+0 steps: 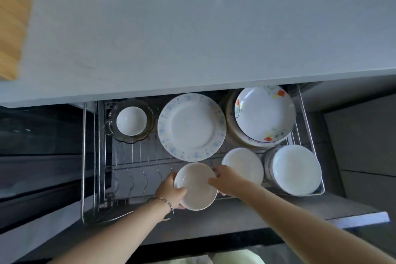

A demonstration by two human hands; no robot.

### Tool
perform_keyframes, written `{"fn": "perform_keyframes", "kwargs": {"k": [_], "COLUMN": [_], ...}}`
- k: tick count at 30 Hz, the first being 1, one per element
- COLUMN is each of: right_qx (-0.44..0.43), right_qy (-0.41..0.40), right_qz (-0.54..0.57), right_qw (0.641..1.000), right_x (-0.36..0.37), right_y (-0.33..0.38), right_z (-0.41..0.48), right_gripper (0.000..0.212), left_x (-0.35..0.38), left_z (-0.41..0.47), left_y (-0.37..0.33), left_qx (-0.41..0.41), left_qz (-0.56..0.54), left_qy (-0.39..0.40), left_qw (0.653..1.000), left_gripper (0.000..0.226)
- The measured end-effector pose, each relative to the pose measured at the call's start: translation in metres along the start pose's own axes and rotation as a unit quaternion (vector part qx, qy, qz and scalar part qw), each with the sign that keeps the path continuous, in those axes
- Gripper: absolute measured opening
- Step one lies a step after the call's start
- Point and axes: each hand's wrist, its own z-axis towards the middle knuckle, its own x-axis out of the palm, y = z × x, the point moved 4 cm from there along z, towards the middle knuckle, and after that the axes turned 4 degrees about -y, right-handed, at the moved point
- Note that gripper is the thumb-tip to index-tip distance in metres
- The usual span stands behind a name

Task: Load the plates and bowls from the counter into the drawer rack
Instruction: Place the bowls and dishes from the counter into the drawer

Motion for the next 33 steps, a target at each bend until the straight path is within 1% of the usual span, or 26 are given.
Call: {"fn": "perform_keyframes", "kwargs": {"k": [3,5,10,13,20,25,33], "right_qx": [0.028,0.043,0.079,0.092,0.088,0.072,0.044], "right_qy": [-0.025,-0.049,-0.075,-0.081,-0.073,-0.061,-0.052], "right_qz": [0.007,0.026,0.027,0.039,0.036,0.013,-0.018], "right_qw": [0.999,0.998,0.994,0.992,0.993,0.995,0.998], "right_x": [0.007,0.002,-0.015,-0.022,-0.033,-0.043,-0.052], "right_y": [-0.018,-0.028,-0.058,-0.070,-0.074,-0.067,-0.059], "right_z": [0.020,0.031,0.050,0.056,0.060,0.063,0.067], "right_gripper": [0.045,0.040,0.037,0.035,0.034,0.036,0.038], "left_x": [0.015,0.023,0.042,0.051,0.052,0.051,0.064], "left_z": [0.028,0.045,0.079,0.092,0.103,0.098,0.093], "left_y": [0.012,0.018,0.024,0.023,0.025,0.026,0.023], "left_qx": [0.011,0.020,0.023,0.022,-0.008,-0.029,0.001], "left_qz": [0.067,0.101,0.114,0.108,0.123,0.119,0.172], "left_qy": [-0.015,-0.012,0.021,0.027,0.031,0.033,0.032], "left_qw": [0.998,0.995,0.993,0.994,0.992,0.992,0.985], "left_gripper": [0.047,0.048,0.052,0.055,0.057,0.051,0.052]}}
